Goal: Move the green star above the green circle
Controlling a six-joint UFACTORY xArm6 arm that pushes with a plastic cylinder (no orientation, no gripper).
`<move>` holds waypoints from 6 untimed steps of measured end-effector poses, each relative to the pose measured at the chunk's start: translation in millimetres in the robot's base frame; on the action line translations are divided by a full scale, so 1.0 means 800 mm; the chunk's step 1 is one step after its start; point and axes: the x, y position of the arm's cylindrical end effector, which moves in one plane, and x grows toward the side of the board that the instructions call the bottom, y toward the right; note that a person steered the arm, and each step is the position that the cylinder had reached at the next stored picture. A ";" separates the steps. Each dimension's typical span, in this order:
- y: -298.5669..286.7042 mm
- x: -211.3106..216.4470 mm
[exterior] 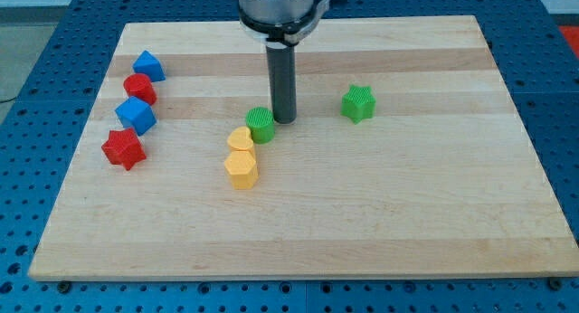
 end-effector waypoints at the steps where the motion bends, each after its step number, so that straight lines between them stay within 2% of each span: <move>1: 0.019 0.017; 3: 0.018 0.043; 6: -0.014 0.021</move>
